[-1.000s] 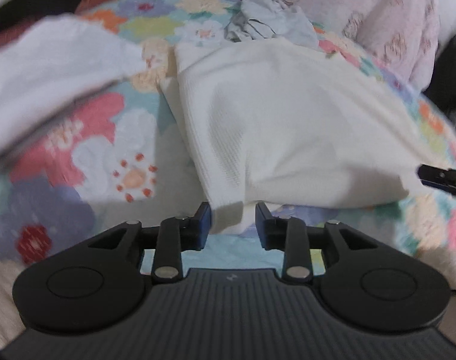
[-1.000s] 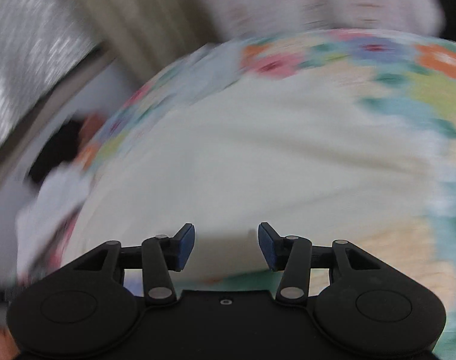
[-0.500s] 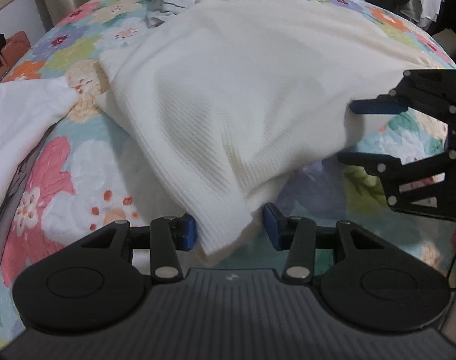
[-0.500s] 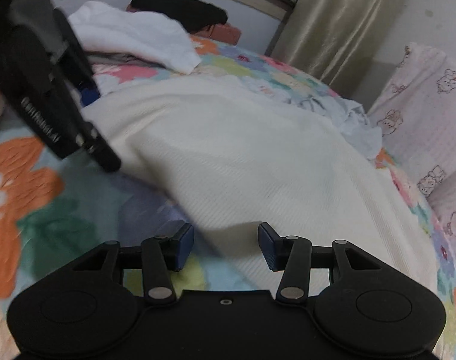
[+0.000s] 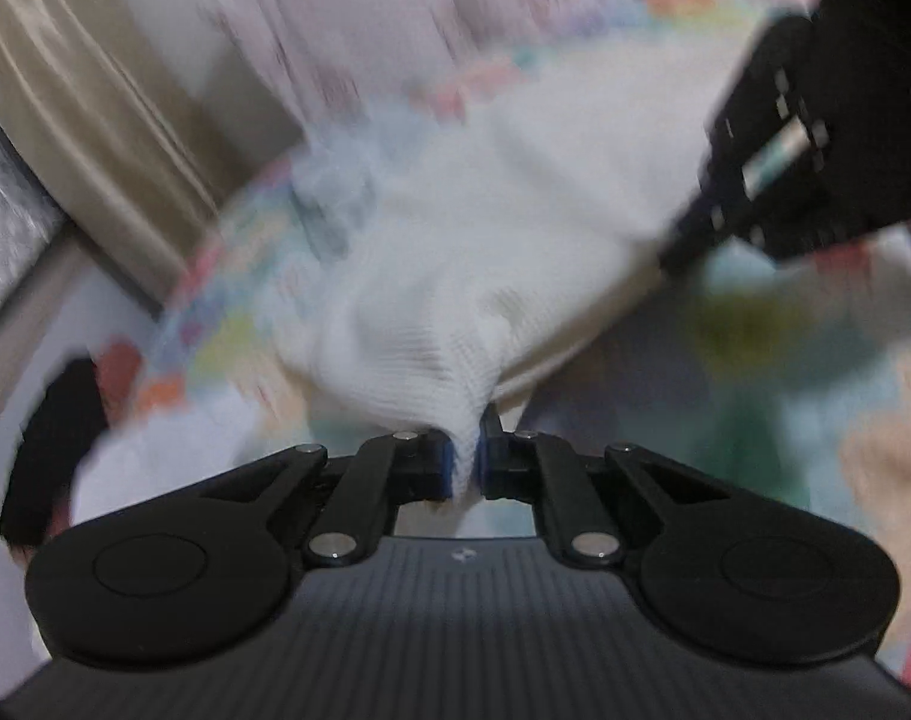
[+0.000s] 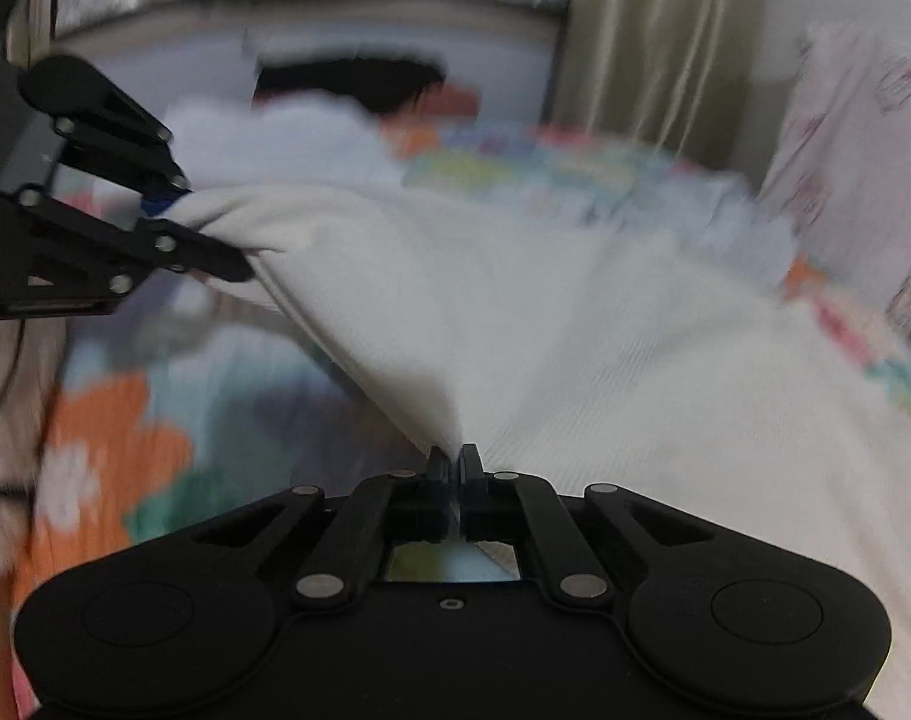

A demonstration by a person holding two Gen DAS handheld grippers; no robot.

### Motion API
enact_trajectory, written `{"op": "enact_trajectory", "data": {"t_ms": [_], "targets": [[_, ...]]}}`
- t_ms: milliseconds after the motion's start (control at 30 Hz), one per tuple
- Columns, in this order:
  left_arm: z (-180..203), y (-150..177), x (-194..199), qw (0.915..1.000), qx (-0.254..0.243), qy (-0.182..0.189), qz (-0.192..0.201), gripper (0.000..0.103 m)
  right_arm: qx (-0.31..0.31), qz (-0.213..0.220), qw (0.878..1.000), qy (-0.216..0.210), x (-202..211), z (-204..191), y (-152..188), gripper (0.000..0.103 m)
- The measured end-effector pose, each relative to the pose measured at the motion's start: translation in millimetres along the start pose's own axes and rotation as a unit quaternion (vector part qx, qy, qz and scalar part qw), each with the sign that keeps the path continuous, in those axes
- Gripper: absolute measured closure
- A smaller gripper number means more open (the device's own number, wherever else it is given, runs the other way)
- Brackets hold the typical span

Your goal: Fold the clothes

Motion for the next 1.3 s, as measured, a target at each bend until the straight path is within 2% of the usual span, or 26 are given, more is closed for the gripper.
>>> {"op": "enact_trajectory", "data": {"t_ms": [67, 100, 167, 200, 233, 300, 333, 367, 467, 533, 600, 633, 667, 700, 767, 800, 833, 900, 967, 1067, 1100, 1167, 1233, 1300], "targets": [[-11.9, 8.1, -0.7, 0.9975, 0.067, 0.012, -0.016, 0.092, -0.011, -0.017, 1.0, -0.004, -8.1, -1.9, 1.0, 0.098], [-22.8, 10.9, 3.3, 0.9933, 0.113, 0.021, -0.01, 0.09, -0.022, -0.021, 0.999, -0.01, -8.2, 0.2, 0.9, 0.098], [-51.3, 20.5, 17.1, 0.9694, 0.238, 0.057, 0.019, 0.084, -0.045, -0.028, 0.998, -0.021, -7.7, 4.8, 0.8, 0.096], [-63.9, 25.9, 23.1, 0.9527, 0.293, 0.075, 0.034, 0.081, -0.058, -0.034, 0.997, -0.032, -6.6, 7.8, 1.2, 0.095], [-73.3, 32.0, 27.9, 0.934, 0.34, 0.097, 0.053, 0.078, -0.072, -0.041, 0.996, -0.044, -5.4, 10.9, 1.7, 0.09], [-83.0, 39.0, 30.1, 0.9096, 0.389, 0.122, 0.08, 0.069, -0.125, -0.067, 0.986, -0.084, -3.3, 21.6, 4.1, 0.073], [-85.8, 39.0, 27.4, 0.9048, 0.398, 0.123, 0.087, 0.06, -0.166, -0.086, 0.978, -0.093, -1.4, 28.7, 5.6, 0.059], [-88.3, 38.2, 23.7, 0.9019, 0.404, 0.121, 0.093, 0.057, -0.212, -0.1, 0.968, -0.088, 1.0, 38.9, 7.9, 0.059], [-94.4, 35.6, 11.8, 0.8926, 0.421, 0.116, 0.111, 0.049, -0.305, -0.082, 0.944, -0.101, 22.2, 68.7, 17.6, 0.053], [-99.4, 29.5, -10.7, 0.8938, 0.423, 0.114, 0.095, 0.037, -0.339, -0.07, 0.932, -0.102, 34.7, 86.9, 26.4, 0.047], [-101.4, 23.3, -36.8, 0.8989, 0.417, 0.12, 0.063, 0.037, -0.357, -0.074, 0.928, -0.076, 41.3, 104.2, 35.8, 0.045], [-99.9, 20.4, -51.5, 0.9032, 0.408, 0.129, 0.036, 0.046, -0.372, -0.079, 0.923, -0.064, 43.1, 112.8, 43.1, 0.045], [-95.5, 18.8, -59.7, 0.9071, 0.396, 0.141, 0.027, 0.066, -0.386, -0.085, 0.917, -0.052, 44.6, 121.1, 50.7, 0.045], [-90.4, 17.4, -66.2, 0.9106, 0.383, 0.154, 0.022, 0.091, -0.401, -0.09, 0.911, -0.04, 46.1, 129.5, 58.2, 0.045], [-75.3, 8.1, -60.0, 0.9417, 0.321, 0.101, 0.012, 0.091, -0.409, -0.103, 0.906, -0.016, 47.6, 145.2, 71.2, 0.045], [-64.1, 2.4, -53.4, 0.9601, 0.275, 0.05, 0.006, 0.092, -0.409, -0.106, 0.906, 0.006, 49.4, 154.2, 77.2, 0.045], [-53.3, -1.6, -47.8, 0.9695, 0.244, 0.015, 0.003, 0.093, -0.413, -0.108, 0.904, 0.03, 51.7, 164.9, 83.6, 0.045], [-42.3, -2.8, -46.3, 0.9715, 0.237, 0.004, -0.007, 0.093, -0.44, -0.11, 0.889, 0.062, 56.7, 189.0, 100.8, 0.045], [-39.0, -4.8, -46.5, 0.9707, 0.239, -0.013, -0.021, 0.09, -0.483, -0.114, 0.866, 0.064, 54.4, 209.4, 115.9, 0.043], [-42.3, -12.7, -25.2, 0.9583, 0.285, -0.019, 0.002, 0.088, -0.562, -0.151, 0.812, 0.042, 39.8, 230.4, 137.0, 0.04], [-41.5, -18.9, -15.9, 0.9577, 0.287, -0.015, 0.021, 0.085, -0.578, -0.155, 0.8, 0.039, 35.1, 235.3, 141.5, 0.04], [-38.9, -32.8, 2.6, 0.9574, 0.282, -0.004, 0.064, 0.076, -0.589, -0.15, 0.793, 0.047, 27.5, 238.3, 145.3, 0.039], [-33.0, -49.7, 8.5, 0.9544, 0.278, 0.035, 0.103, 0.067, -0.588, -0.156, 0.791, 0.065, 17.4, 240.3, 147.1, 0.038], [-28.3, -64.0, -0.6, 0.9495, 0.279, 0.08, 0.119, 0.064, -0.596, -0.154, 0.786, 0.066, 3.9, 239.7, 150.1, 0.032]]}}
Point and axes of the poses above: each gripper's, at about its wrist camera, not at the fingertips, and x roughly against the way its jaws point, z to its right, y to its underside, the point moved 1 cm from there along -x, roughly the way its jaws point, and after that the axes turned 15 degrees about y, right-handed, at the moved point
